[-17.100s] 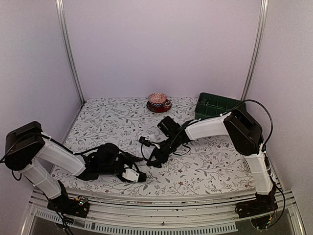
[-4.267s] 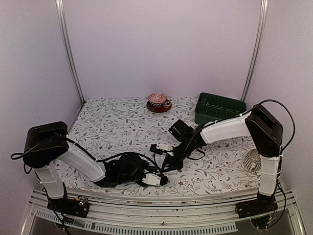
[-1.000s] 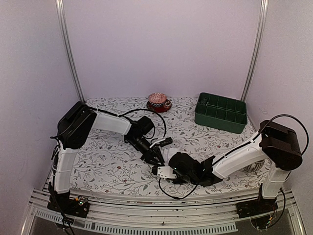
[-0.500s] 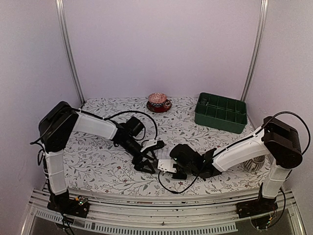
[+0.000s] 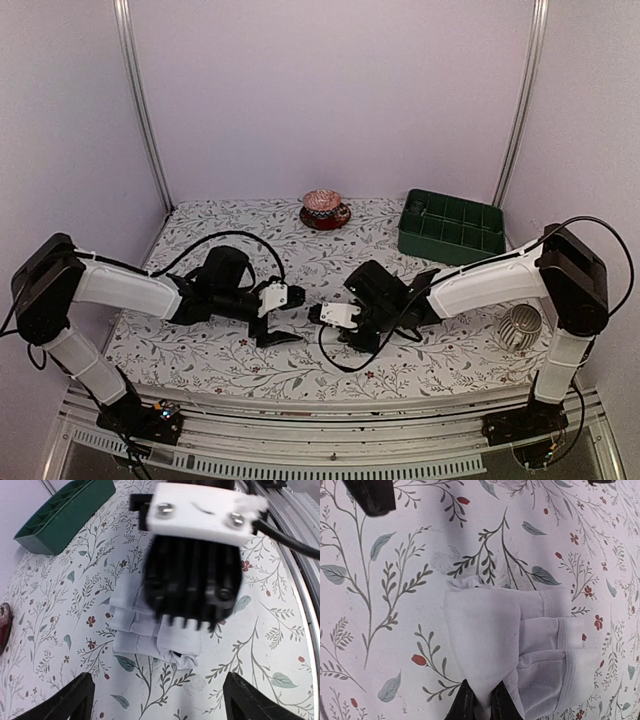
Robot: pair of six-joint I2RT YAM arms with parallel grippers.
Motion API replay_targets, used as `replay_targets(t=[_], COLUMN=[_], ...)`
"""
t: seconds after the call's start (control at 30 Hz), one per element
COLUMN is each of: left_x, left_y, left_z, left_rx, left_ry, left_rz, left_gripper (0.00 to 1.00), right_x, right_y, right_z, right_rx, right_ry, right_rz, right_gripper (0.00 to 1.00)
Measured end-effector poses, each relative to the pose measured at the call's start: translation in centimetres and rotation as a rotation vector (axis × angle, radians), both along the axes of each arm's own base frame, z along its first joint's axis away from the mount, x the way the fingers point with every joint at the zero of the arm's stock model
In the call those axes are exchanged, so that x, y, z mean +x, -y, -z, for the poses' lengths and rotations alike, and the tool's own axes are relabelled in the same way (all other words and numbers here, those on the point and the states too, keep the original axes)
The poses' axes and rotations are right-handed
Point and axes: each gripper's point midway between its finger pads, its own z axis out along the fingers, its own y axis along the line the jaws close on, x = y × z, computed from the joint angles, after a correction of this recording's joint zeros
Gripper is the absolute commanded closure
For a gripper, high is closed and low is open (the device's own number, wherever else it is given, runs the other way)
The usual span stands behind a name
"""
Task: Roll the underwear
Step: Roll the underwear at the center of the board.
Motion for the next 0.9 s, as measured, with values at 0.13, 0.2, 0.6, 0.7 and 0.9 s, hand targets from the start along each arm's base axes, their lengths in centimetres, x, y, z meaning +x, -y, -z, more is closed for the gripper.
replay_targets(t=[0.13, 0.2, 0.6, 0.7, 0.9], left_x=[-2.1, -3.5, -4.0, -4.1, -4.1], left_y=[0.1, 0.3, 1.5, 1.7, 1.6], left_z=[0.7, 1.6, 2.6, 3.6, 5.3], left_rx=[0.017, 0.036, 0.095, 0.127, 0.192], left_ry=[0.154, 0.215, 0.445, 0.471, 0.511], left_rz=[0.044, 0.079, 0.092, 0.096, 0.099], left_gripper=[0.15, 0.19, 0.23, 0.29, 0.43], right_x=[-0.4, -0.5, -1.5, -1.6, -1.5], right_y=[-1.1, -1.5, -3.8, -4.1, -4.1], right_z=[-0.2, -0.2, 0.1, 0.1, 0.2], right_rx=[0.034, 0.050, 0.125, 0.140, 0.156], right_ry=[-0.175, -0.263, -0.617, -0.667, -0.713], right_rz=[-0.019, -0.025, -0.040, -0.045, -0.046], right_gripper=[0.95, 0.96, 0.94, 0.94, 0.94])
